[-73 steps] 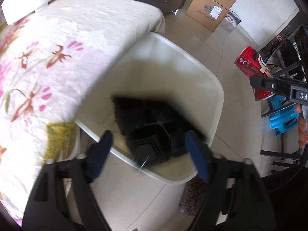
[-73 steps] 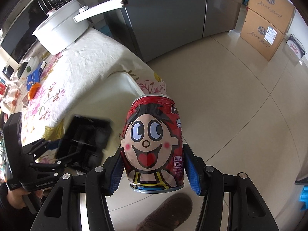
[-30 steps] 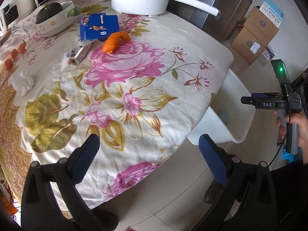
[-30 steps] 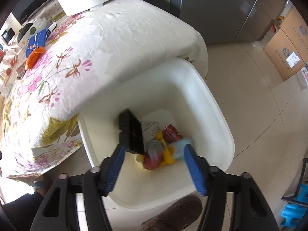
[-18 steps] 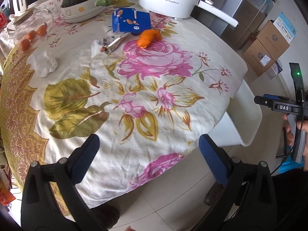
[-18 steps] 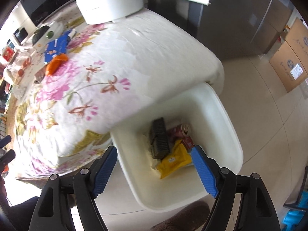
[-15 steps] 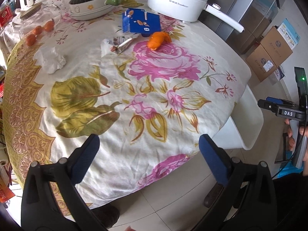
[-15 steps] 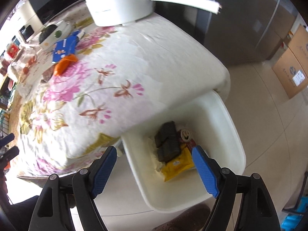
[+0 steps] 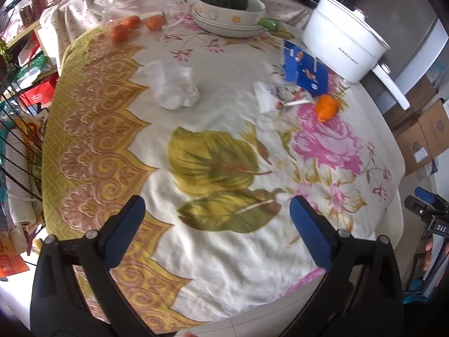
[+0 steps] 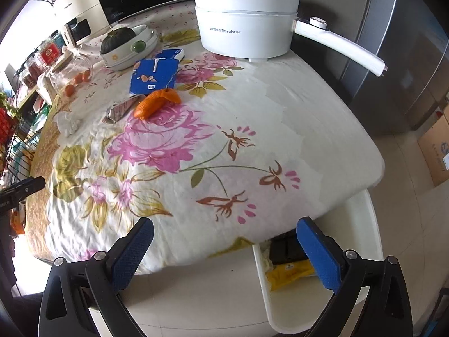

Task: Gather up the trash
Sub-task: 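Move both grippers back over the table toward the white tissue, then grasp the crumpled white tissue with the left gripper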

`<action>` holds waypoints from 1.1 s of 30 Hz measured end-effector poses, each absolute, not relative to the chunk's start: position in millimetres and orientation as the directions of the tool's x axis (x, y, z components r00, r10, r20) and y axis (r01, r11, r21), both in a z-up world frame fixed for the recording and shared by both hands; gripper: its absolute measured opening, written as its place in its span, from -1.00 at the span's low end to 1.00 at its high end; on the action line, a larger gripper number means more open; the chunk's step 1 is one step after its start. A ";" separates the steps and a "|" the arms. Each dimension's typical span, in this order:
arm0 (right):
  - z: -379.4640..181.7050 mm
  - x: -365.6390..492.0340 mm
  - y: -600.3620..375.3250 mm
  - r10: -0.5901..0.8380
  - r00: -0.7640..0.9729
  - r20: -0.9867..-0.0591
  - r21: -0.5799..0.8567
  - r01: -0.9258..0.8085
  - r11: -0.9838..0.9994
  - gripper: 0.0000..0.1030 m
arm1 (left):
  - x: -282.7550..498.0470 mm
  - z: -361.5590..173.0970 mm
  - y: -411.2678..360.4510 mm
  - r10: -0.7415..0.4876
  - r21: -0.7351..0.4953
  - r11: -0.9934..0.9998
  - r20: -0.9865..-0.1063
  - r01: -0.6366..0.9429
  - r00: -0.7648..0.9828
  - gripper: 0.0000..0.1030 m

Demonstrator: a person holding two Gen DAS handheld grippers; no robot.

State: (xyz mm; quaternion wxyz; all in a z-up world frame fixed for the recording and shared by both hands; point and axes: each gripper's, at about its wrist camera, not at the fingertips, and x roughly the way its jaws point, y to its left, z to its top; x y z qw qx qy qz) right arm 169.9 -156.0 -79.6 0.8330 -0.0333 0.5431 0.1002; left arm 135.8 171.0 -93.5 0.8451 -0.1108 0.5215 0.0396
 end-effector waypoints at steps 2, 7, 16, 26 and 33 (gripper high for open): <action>-80.4 176.8 -150.1 0.132 0.399 -0.907 0.057 -0.192 0.980 1.00 | 139.7 -93.6 187.1 -0.010 -0.124 0.969 -0.883 -0.213 0.469 0.98; -79.9 192.2 -144.0 0.141 0.427 -0.893 0.080 -0.159 0.984 1.00 | 158.3 -94.8 218.2 0.065 -0.112 0.947 -0.851 -0.301 0.522 0.98; -88.6 216.9 -125.6 0.163 0.430 -0.888 0.107 -0.152 0.983 1.00 | 209.2 -119.2 215.4 0.107 -0.044 0.968 -0.817 -0.246 0.567 0.90; -96.3 242.7 -102.9 0.233 0.425 -0.875 0.191 -0.140 0.972 1.00 | 225.4 -139.6 229.5 0.031 -0.168 0.948 -0.796 -0.270 0.605 -0.10; -101.8 272.6 -72.2 0.249 0.454 -0.856 0.200 -0.153 0.968 1.00 | 216.8 -124.8 219.3 -0.004 -0.174 0.959 -0.799 -0.225 0.601 -0.77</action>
